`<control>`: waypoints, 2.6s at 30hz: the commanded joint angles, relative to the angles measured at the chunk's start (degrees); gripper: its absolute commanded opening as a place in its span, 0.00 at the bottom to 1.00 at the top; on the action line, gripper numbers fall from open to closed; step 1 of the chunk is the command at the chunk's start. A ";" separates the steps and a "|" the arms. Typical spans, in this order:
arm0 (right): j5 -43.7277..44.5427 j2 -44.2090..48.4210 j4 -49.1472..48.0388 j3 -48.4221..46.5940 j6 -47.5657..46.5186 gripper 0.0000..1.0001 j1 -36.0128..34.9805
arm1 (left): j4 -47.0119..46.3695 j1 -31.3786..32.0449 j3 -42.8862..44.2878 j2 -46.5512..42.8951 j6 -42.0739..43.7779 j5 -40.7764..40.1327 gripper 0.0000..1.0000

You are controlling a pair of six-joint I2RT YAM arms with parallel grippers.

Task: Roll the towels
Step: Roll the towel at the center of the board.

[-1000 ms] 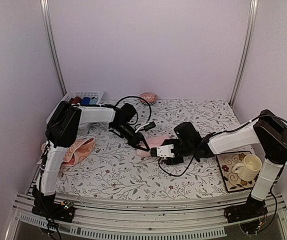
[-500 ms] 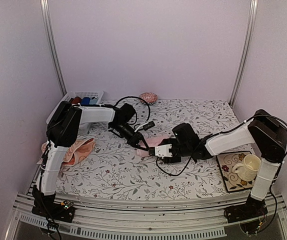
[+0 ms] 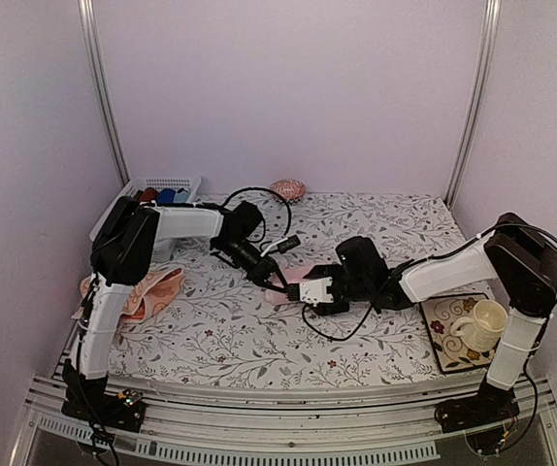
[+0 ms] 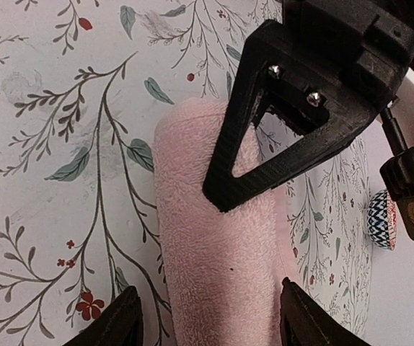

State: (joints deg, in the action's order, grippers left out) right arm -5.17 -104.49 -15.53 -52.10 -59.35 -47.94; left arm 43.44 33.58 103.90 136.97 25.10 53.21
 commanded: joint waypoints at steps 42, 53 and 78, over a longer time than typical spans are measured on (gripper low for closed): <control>-22.69 -10.97 38.71 -21.37 19.61 0.21 6.75 | -39.38 2.34 -43.33 -39.43 3.32 -21.92 0.97; -32.26 -14.43 49.27 -29.65 20.85 0.21 7.74 | -44.15 13.27 -44.13 -33.54 11.88 -35.63 0.92; -28.15 -17.06 48.54 -33.86 25.25 0.25 10.72 | -45.73 16.59 -44.46 -29.54 14.99 -40.39 0.76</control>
State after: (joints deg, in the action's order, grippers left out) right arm -34.61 -120.38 33.43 -85.12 -35.07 -38.28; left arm -0.99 49.15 59.81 107.37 38.72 14.35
